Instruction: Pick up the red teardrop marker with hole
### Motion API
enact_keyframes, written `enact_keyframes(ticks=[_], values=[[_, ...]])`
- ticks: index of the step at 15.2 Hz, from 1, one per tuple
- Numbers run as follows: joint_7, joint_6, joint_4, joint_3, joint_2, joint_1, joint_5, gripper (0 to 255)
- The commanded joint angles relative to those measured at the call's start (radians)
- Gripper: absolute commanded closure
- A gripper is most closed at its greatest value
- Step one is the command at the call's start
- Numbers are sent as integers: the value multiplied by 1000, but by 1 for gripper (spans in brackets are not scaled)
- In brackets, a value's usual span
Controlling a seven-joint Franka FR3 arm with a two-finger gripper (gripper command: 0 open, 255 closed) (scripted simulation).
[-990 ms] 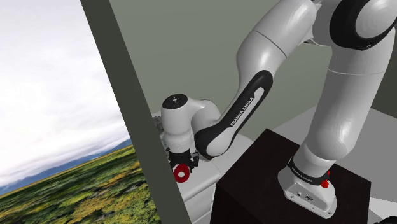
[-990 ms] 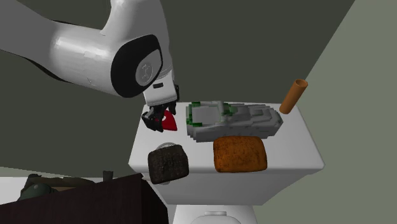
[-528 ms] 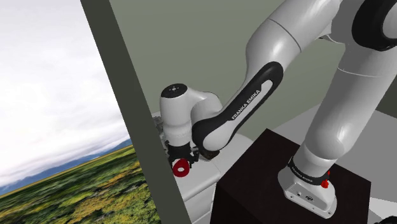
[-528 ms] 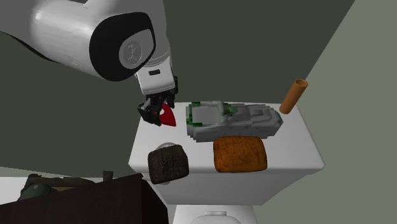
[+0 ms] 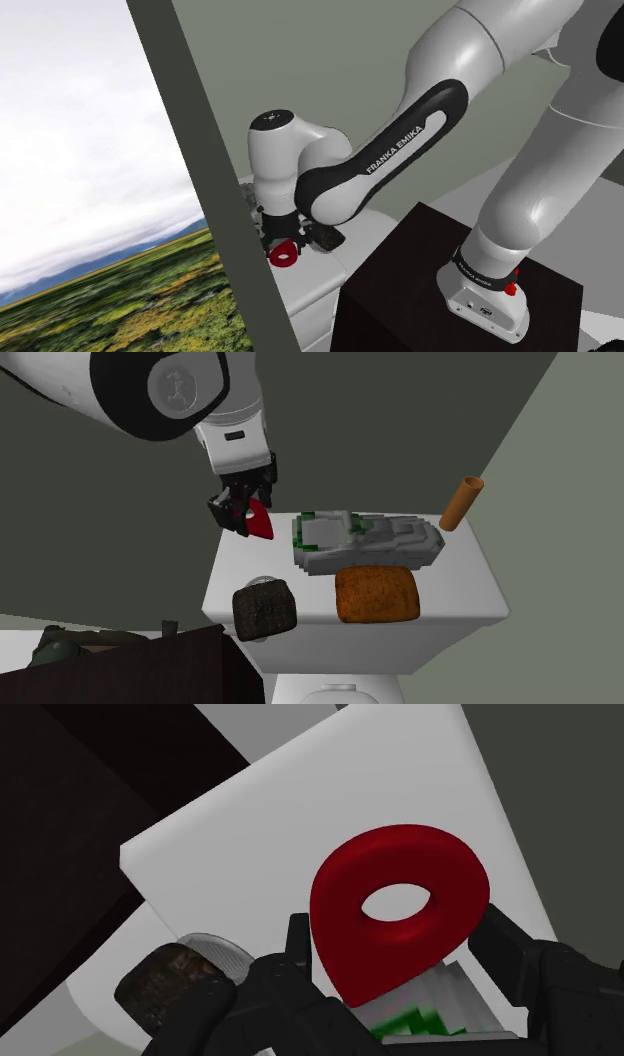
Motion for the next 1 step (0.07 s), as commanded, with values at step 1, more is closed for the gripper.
enact_keyframes(ticks=[1], values=[[-7,-10,5,0,-7,-1,9,255]])
